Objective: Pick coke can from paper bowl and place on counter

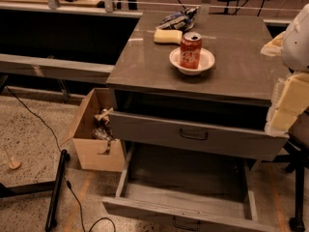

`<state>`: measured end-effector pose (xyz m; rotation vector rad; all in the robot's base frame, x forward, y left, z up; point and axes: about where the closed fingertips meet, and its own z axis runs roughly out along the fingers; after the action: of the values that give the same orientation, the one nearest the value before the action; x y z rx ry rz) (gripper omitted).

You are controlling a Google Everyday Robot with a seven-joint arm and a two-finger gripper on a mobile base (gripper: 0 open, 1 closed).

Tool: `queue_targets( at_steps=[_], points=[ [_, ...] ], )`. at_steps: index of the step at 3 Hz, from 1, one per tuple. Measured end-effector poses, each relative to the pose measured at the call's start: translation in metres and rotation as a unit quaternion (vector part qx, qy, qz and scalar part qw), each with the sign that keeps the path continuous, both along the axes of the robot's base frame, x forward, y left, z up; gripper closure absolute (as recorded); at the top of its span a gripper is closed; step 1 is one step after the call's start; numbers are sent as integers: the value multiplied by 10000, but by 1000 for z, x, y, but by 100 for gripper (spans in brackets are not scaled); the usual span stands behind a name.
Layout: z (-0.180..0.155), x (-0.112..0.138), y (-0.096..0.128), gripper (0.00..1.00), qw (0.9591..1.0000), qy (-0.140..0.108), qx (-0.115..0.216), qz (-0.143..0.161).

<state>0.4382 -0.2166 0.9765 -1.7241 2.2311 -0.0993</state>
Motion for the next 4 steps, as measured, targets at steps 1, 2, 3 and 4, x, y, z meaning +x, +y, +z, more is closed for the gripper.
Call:
queue_targets(
  at_steps=[1, 2, 3, 4],
  points=[
    [0, 0, 0, 0, 10000, -1, 0, 0],
    [3, 9, 3, 0, 9996, -129, 231, 30],
    [9, 51, -4, 0, 9927, -552, 1052, -188],
    [12, 116, 3, 0, 9668, -1144, 2264, -298]
  ],
)
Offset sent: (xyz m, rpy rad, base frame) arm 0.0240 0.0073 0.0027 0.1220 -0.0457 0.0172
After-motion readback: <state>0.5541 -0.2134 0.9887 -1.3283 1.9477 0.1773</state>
